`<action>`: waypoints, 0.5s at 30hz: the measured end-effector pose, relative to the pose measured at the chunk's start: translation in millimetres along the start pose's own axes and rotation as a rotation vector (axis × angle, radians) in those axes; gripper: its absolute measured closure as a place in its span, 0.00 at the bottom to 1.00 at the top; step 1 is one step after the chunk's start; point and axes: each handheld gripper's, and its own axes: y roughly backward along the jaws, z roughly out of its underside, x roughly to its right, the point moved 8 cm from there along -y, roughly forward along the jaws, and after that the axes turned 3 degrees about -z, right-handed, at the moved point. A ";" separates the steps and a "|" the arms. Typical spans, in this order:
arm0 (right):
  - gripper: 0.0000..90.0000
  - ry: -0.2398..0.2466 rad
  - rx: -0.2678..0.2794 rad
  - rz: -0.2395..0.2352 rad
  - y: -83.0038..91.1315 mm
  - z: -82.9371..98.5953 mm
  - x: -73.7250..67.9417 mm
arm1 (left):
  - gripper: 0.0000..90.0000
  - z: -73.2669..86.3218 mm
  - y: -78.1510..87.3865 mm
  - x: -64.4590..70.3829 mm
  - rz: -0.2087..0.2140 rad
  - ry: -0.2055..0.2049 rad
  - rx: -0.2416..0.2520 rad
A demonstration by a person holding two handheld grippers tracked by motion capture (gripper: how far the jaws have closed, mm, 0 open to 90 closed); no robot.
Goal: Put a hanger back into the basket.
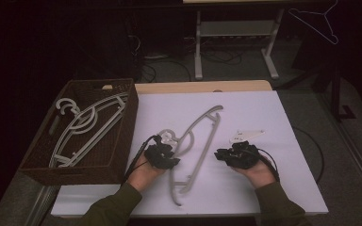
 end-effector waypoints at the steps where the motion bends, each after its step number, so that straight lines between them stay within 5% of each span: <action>1: 0.85 0.000 0.000 0.000 0.0 0.0 0.0 | 0.70 0.0 0.0 0.0 0.000 0.000 0.000; 10: 0.85 -0.004 0.020 0.003 2.1 -4.2 0.2 | 0.82 13.3 11.1 -15.6 -0.004 0.024 -0.015; 15: 0.89 -0.006 0.041 0.071 9.7 -12.9 15.5 | 0.85 15.8 13.6 -20.7 0.010 0.045 -0.012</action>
